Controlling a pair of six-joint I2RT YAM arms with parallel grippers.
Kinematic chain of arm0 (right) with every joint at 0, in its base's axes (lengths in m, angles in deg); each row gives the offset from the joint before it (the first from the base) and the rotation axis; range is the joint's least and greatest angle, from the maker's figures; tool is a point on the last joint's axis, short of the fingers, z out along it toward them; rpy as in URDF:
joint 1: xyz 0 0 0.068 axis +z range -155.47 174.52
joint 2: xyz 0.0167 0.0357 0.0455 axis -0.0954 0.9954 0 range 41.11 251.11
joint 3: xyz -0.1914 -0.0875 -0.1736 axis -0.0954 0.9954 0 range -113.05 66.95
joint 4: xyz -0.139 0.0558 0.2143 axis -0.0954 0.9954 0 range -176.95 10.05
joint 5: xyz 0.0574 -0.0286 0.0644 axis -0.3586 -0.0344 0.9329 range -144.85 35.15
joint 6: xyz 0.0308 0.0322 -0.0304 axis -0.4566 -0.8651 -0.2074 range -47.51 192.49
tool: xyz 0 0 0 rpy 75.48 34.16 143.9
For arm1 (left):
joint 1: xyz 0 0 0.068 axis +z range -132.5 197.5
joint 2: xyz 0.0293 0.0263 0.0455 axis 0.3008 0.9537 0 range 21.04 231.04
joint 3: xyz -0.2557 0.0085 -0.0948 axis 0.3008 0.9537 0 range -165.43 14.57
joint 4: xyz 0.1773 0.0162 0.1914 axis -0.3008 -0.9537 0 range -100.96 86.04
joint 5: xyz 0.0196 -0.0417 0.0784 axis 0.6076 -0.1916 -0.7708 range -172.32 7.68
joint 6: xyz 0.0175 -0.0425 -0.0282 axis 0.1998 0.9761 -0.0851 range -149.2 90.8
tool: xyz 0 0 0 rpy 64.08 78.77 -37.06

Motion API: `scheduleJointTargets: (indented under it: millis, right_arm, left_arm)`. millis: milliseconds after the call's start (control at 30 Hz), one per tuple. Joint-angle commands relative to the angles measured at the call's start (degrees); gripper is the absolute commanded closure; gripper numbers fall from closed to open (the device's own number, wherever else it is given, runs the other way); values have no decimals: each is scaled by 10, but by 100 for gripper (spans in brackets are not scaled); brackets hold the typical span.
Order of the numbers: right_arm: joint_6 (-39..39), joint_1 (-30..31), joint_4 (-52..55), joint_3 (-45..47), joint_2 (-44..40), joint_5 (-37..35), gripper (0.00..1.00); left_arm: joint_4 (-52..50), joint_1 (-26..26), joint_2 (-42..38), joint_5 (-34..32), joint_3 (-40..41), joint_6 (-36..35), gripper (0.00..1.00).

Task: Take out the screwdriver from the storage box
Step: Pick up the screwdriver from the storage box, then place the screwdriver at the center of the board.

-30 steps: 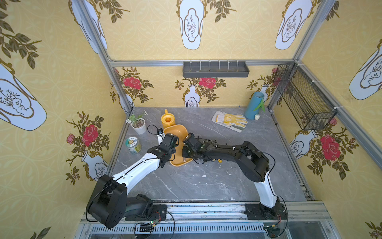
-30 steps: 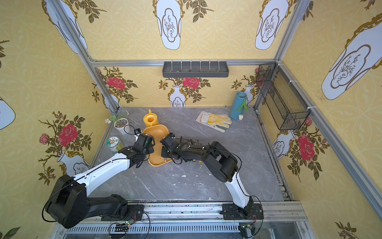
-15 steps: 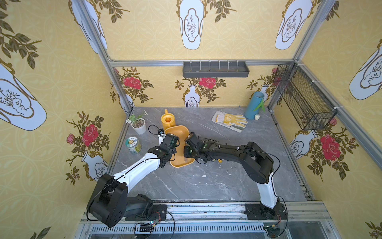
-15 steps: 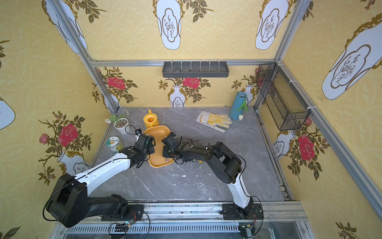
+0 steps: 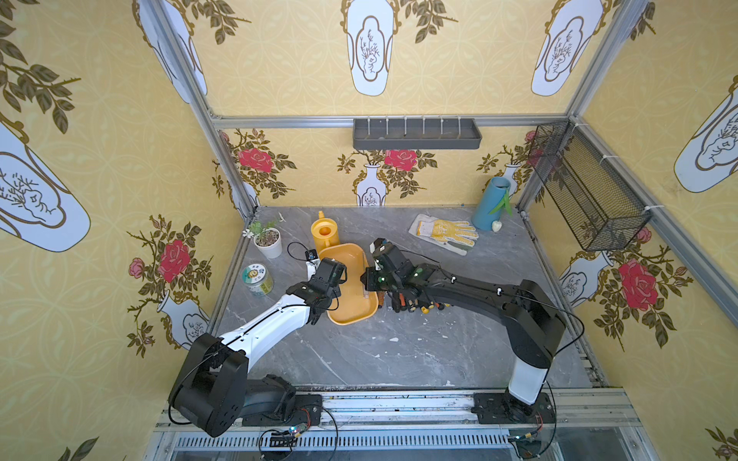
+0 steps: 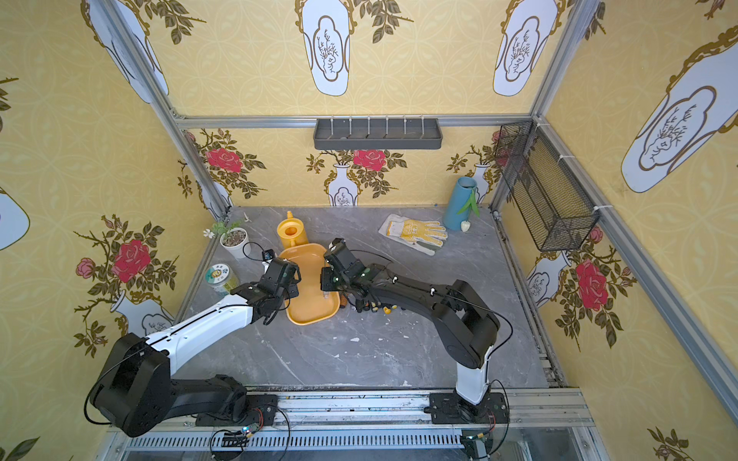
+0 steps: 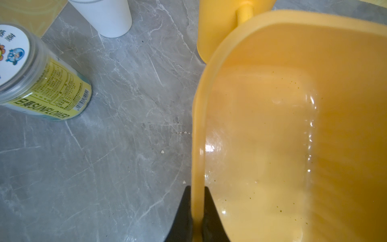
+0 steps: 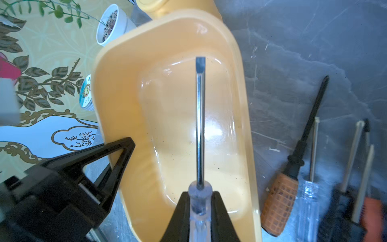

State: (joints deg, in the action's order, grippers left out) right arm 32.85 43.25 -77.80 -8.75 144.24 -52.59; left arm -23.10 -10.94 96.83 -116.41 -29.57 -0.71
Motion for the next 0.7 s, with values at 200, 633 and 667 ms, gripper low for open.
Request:
scheduleJointTargets:
  millis: [200, 633, 667]
  right_arm:
    - [70, -28, 76, 27, -79, -55, 100]
    - [97, -54, 199, -35, 2, -12, 100]
    - [96, -54, 206, -42, 13, -9, 100]
  left_arm:
    - [1, 0, 6, 5, -4, -8, 100]
    - [-1, 0, 7, 7, -9, -7, 100]
    - [0, 0, 7, 7, -10, -9, 100]
